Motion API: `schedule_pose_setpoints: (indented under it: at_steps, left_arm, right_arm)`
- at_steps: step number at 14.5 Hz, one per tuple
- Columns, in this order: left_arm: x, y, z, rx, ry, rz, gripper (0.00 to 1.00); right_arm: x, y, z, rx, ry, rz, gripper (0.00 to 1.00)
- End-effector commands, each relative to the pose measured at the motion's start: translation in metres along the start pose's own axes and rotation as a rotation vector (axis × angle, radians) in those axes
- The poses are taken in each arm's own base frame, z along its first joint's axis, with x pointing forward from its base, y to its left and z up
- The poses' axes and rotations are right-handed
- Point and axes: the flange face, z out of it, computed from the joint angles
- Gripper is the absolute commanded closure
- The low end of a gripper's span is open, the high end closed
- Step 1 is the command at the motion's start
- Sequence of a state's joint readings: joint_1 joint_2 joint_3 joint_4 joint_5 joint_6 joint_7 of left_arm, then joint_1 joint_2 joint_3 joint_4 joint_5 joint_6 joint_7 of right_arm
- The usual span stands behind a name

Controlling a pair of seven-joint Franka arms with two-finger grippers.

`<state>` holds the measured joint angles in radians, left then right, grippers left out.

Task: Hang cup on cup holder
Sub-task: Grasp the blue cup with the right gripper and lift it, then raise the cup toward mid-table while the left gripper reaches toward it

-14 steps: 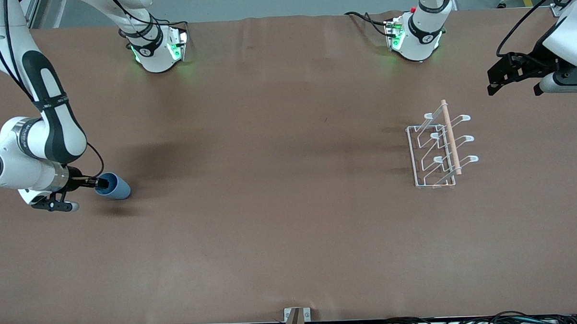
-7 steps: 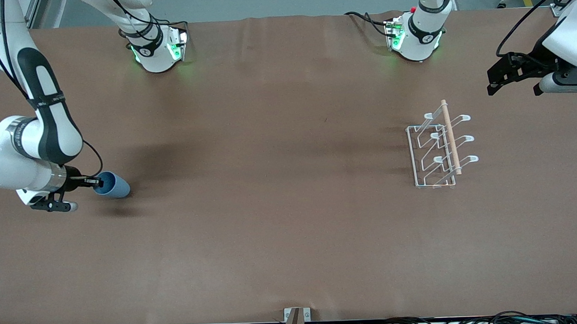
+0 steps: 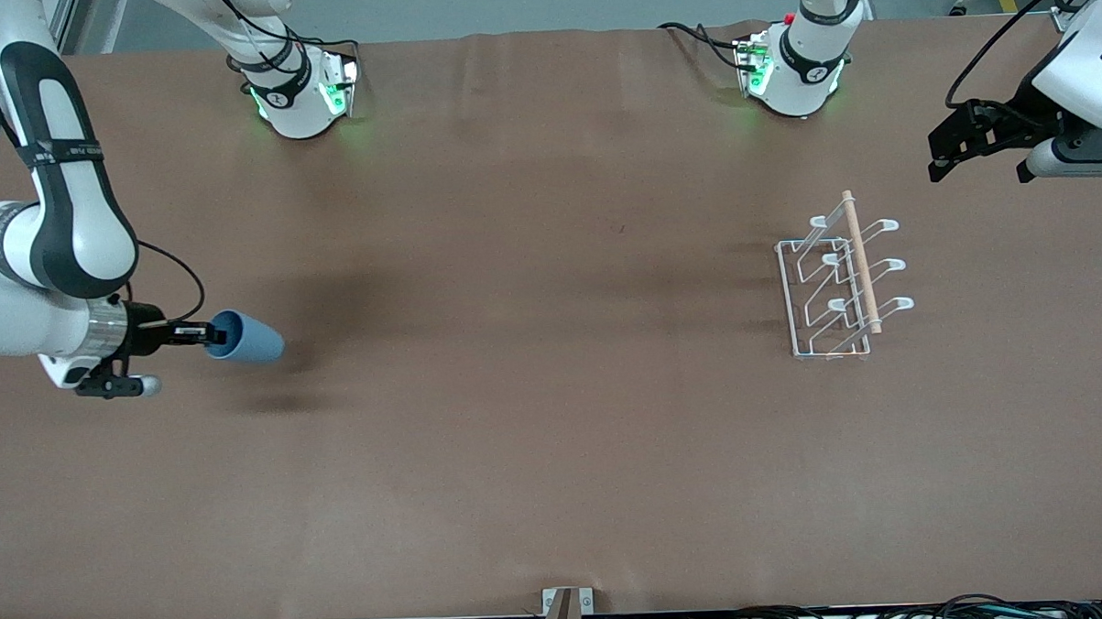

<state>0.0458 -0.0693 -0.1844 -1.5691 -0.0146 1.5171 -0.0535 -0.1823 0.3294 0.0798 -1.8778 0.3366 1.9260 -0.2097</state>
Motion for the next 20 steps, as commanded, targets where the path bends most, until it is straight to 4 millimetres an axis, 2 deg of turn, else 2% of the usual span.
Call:
schedule_pose_setpoints:
  at_steps: [1,3,6,7,8,9,10,12,14,17,18,20]
  left_arm:
    - [0.001,0.014,-0.005,-0.049,-0.005,0.032,0.0]
    - [0.0,0.025,-0.005,-0.069,-0.007,0.043,0.0]
    - [-0.003,0.047,-0.004,-0.069,-0.012,0.081,0.0]
    - [-0.002,0.061,0.0,-0.068,-0.019,0.105,0.0]
    - [-0.001,0.081,0.007,-0.07,-0.028,0.139,0.0]
    - [-0.003,0.1,0.005,-0.069,-0.016,0.173,0.0]
    - [-0.004,0.124,-0.012,-0.081,0.036,0.219,0.0]
    - [0.0,0.168,-0.027,-0.122,0.074,0.31,0.0]
    - [-0.007,0.213,-0.022,-0.152,0.071,0.398,0.0]
    - [-0.006,0.279,-0.002,-0.242,0.115,0.514,0.0]
    - [-0.005,0.297,0.006,-0.273,0.135,0.541,0.0]
    - [-0.013,0.346,0.023,-0.304,0.165,0.617,0.0]
  right_arm:
    - [-0.008,-0.03,0.011,0.162,-0.048,-0.103,0.98]
    - [-0.014,-0.046,0.019,0.31,-0.079,-0.157,0.98]
    - [-0.02,-0.096,0.034,0.458,-0.13,-0.194,0.98]
    - [-0.022,-0.115,0.039,0.518,-0.147,-0.197,0.98]
    - [-0.022,-0.128,0.047,0.569,-0.159,-0.192,0.99]
    - [-0.021,-0.137,0.058,0.607,-0.174,-0.184,0.99]
    - [-0.023,-0.149,0.062,0.642,-0.186,-0.184,0.99]
    - [-0.025,-0.168,0.068,0.762,-0.212,-0.165,1.0]
    - [-0.027,-0.176,0.075,0.842,-0.256,-0.156,0.99]
    - [-0.025,-0.178,0.102,0.913,-0.321,-0.13,0.96]
    - [-0.026,-0.184,0.11,0.934,-0.344,-0.127,0.96]
    - [-0.026,-0.197,0.117,0.976,-0.353,-0.116,0.96]
